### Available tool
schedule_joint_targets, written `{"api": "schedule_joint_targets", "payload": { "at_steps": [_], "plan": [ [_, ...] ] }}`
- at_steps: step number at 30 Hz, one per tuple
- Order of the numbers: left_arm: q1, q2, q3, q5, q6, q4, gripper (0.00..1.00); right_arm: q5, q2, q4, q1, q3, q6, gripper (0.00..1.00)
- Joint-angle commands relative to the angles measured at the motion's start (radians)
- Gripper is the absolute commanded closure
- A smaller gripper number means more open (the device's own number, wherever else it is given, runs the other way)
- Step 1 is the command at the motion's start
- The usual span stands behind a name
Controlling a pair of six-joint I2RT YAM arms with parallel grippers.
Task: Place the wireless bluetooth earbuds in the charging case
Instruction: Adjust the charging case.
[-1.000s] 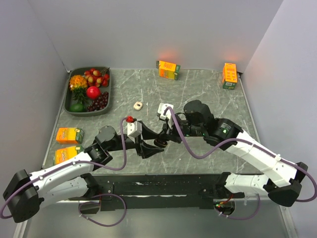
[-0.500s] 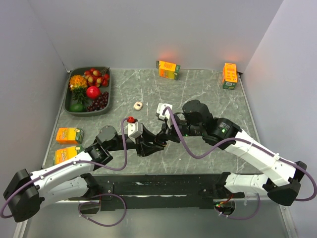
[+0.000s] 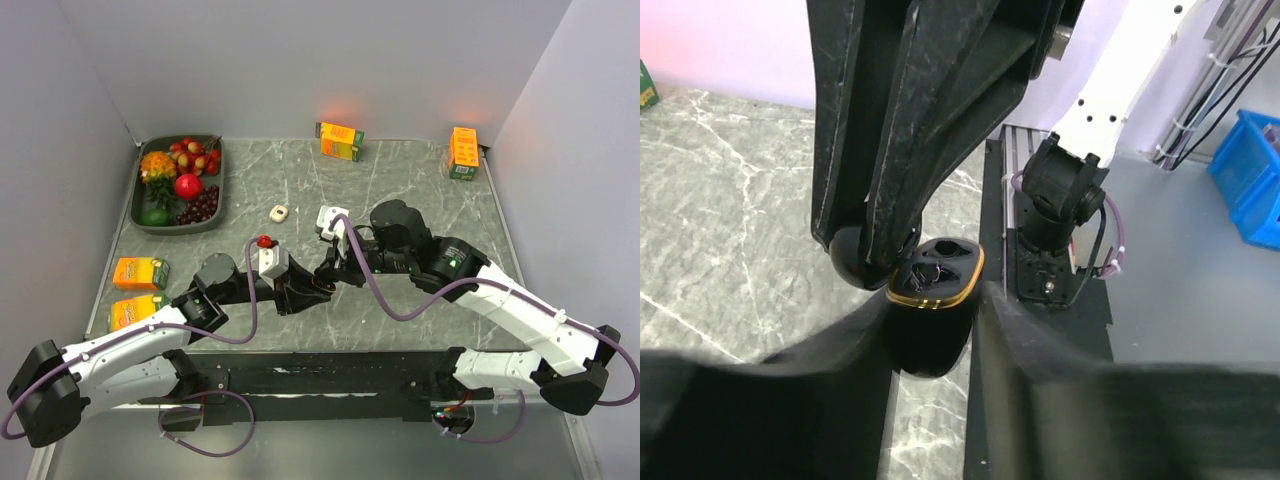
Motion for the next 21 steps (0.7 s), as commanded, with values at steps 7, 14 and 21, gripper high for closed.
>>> {"api": "schedule_joint_targets", "payload": {
  "at_steps": [7,14,21],
  "plan": [
    [0.002,-0.01,0.006,0.002,0.003,0.037,0.82,-0.018,-0.005,0.029,0.008,0.046,-0.015,1.0],
    [0.002,-0.029,-0.025,-0.038,0.02,0.081,0.99,0.003,-0.01,0.04,0.01,0.056,0.019,0.64],
    [0.0,-0.047,-0.047,-0.087,0.04,0.098,0.99,0.043,-0.048,0.089,0.01,0.071,0.095,0.31]
  ]
}}
